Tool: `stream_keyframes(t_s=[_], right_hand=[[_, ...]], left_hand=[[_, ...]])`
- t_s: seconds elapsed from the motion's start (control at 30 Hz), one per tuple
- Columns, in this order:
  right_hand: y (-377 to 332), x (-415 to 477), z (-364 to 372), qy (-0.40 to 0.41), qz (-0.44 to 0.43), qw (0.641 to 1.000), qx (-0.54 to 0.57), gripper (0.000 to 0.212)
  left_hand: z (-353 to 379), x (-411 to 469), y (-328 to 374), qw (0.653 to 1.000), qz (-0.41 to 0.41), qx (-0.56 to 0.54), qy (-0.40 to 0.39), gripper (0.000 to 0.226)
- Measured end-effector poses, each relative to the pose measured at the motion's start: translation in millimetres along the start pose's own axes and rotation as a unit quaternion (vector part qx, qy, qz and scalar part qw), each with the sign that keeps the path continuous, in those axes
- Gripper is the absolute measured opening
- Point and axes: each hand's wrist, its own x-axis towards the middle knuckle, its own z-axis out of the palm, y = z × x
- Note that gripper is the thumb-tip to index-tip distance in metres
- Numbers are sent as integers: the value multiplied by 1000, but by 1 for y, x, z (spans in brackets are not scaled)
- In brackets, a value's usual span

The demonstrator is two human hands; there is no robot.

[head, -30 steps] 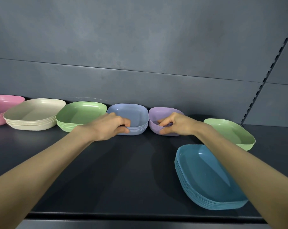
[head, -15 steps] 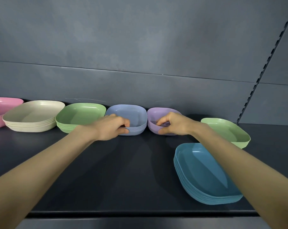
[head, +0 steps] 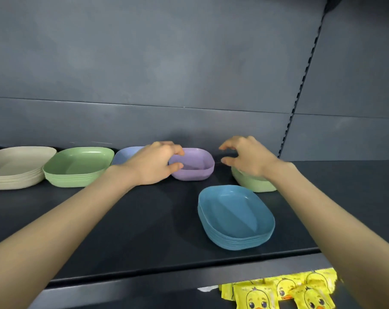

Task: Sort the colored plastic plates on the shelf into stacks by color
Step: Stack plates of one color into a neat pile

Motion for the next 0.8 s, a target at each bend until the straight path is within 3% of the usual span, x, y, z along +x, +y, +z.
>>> stream_keyframes(t_s=[0.23, 0.37, 0.53, 0.67, 0.8], right_hand=[[44, -51, -21, 54, -10, 998, -9, 40], [73, -78, -16, 49, -41, 998, 7, 41], [104, -94, 3, 20, -74, 996, 40, 47], [116, -90, 16, -24, -91, 994, 51, 55], [120, -84, 26, -72, -76, 992, 66, 57]], left_hand=[[5, -9, 71, 996, -4, 38, 76, 39], [26, -25, 116, 992, -54, -20, 116, 45], [48, -49, 158, 988, -99, -73, 98, 59], [55, -65, 181, 984, -142, -98, 49, 48], [62, -73, 189, 985, -151, -84, -12, 54]])
